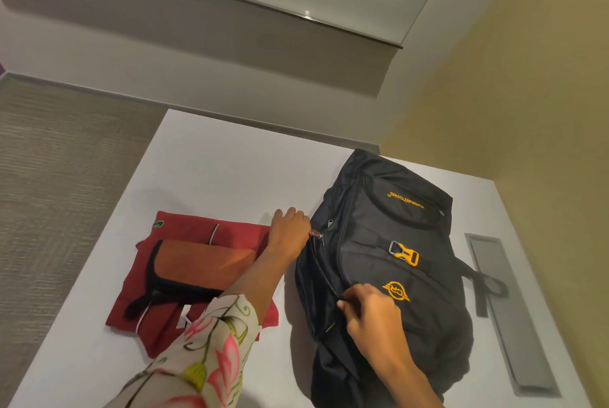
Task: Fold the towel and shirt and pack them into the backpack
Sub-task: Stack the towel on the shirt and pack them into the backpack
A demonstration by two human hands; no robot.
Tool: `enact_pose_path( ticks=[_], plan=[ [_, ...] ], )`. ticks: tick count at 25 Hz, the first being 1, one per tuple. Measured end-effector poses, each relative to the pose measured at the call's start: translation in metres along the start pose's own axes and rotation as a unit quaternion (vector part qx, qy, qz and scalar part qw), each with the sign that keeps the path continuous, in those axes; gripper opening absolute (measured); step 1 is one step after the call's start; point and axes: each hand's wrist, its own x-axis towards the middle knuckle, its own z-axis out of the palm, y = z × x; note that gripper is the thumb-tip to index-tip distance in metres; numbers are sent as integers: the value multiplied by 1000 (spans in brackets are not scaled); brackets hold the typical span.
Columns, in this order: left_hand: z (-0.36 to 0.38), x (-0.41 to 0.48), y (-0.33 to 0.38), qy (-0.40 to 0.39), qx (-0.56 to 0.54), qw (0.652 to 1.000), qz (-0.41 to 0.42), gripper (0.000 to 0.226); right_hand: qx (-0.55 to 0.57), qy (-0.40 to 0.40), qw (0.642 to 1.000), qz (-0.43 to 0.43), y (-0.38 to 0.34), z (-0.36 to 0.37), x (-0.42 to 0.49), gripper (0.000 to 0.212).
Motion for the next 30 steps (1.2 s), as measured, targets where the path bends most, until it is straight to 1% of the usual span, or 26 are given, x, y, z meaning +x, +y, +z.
enact_pose_path(
  ticks=[5,8,11,13,15,18,20,21,23,26,28,30],
  plan=[
    [12,15,-5,-15,37,999,30,18,5,-8,1000,-2,-2,7,0,11],
    [14,10,-10,-16,24,998,49,18,-11,-32,999,10,-1,11,-3,15],
    [10,-1,-26,-9,22,998,61,28,-20,-53,998,24,-3,18,-10,17],
    [12,-14,-46,1,24,999,41,34,-31,-65,997,30,-9,22,-12,18],
    [15,-32,-72,11,15,1000,8,36,-47,-69,996,41,-13,25,-12,19],
    [16,-69,-118,82,-36,996,-27,41,-68,-51,995,57,-24,26,-12,20],
    [16,-93,-147,115,-80,988,-64,39,-70,-19,997,40,-35,31,-10,22],
    [13,-104,-158,108,-96,985,-94,42,-64,0,998,22,-39,35,-7,25],
    [6,-123,-174,65,-116,980,-148,50,-50,37,998,-18,-54,47,-1,28],
    [4,-147,-189,-1,-115,978,-175,63,-26,3,999,-33,-90,64,15,36],
    [7,-160,-200,-18,-90,982,-166,72,-8,-37,999,-13,-112,82,29,45],
    [11,-168,-207,-29,-60,989,-135,78,24,-78,996,26,-128,100,42,53]
  ],
)
